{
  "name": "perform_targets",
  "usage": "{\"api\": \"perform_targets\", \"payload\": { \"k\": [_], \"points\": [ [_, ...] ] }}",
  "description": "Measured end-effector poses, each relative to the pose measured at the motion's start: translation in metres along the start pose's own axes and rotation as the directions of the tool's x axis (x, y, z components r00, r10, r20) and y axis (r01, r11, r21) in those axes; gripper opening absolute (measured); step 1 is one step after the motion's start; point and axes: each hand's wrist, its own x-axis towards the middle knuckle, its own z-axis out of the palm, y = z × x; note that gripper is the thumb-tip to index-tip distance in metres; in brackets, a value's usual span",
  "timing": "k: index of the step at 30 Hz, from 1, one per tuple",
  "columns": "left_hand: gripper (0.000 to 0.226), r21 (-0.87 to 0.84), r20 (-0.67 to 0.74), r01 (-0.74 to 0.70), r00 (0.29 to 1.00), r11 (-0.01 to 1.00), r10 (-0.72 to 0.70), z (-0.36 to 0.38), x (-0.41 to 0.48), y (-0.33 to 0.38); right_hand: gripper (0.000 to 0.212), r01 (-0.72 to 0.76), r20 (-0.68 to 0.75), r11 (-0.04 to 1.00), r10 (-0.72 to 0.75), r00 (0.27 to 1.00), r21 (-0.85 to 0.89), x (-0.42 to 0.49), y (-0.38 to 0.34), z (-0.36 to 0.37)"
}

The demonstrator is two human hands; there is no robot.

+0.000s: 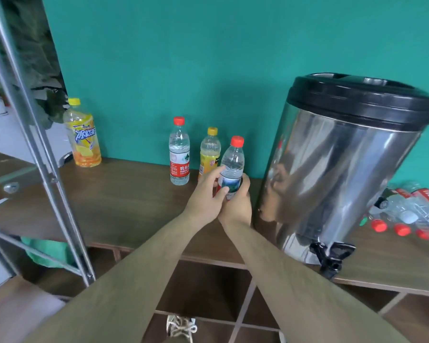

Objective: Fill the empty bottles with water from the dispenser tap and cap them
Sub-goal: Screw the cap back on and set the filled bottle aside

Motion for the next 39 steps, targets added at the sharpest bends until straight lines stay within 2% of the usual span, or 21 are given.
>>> {"api": "perform_targets", "payload": {
  "k": [5,9,13,16,20,24,30,35,39],
  "points": [
    [0.052,0.055,0.116,-0.013,0.993,0.998,0.007,0.001,0.036,-0.009,0.077,-0.031,-0.023,0.993,0.033,0.999,0.111,0.046,0.005,0.015],
    [0.049,0.092,0.136,-0.028,0.991,0.995,0.015,-0.002,0.056,-0.02,0.066,-0.035,-0.04,0.987,0.042,0.998,0.154,0.071,0.003,0.024],
    [0.042,0.147,0.068,-0.059,0.996,0.987,0.05,-0.006,0.048,-0.024,0.064,-0.032,-0.064,0.999,0.034,0.997,0.033,0.071,0.002,0.02],
    [0.033,0.245,-0.035,-0.102,0.993,0.964,0.113,-0.014,0.022,-0.016,0.046,0.042,-0.04,0.998,-0.044,0.998,-0.045,0.041,-0.008,-0.003],
    [0.025,0.353,-0.11,-0.144,0.975,0.924,0.194,-0.033,-0.024,0.024,0.025,0.226,-0.038,0.974,-0.226,0.973,-0.001,-0.021,-0.029,-0.059],
    [0.027,0.407,-0.022,-0.283,0.947,0.868,0.32,-0.029,-0.072,0.083,0.017,0.329,-0.092,0.943,-0.324,0.941,0.04,-0.077,-0.033,-0.137],
    [0.034,0.401,0.163,-0.473,0.879,0.784,0.448,0.037,-0.118,0.181,0.013,0.285,-0.091,0.958,-0.283,0.955,0.005,-0.117,0.006,-0.256],
    [0.035,0.36,0.294,-0.593,0.805,0.72,0.516,0.124,-0.129,0.234,0.009,0.179,-0.159,0.981,-0.19,0.969,-0.081,-0.128,0.068,-0.356],
    [0.04,0.3,0.412,-0.657,0.743,0.692,0.527,0.208,-0.123,0.268,0.015,0.053,-0.221,0.987,-0.086,0.971,-0.153,-0.128,0.119,-0.424]
  ]
}}
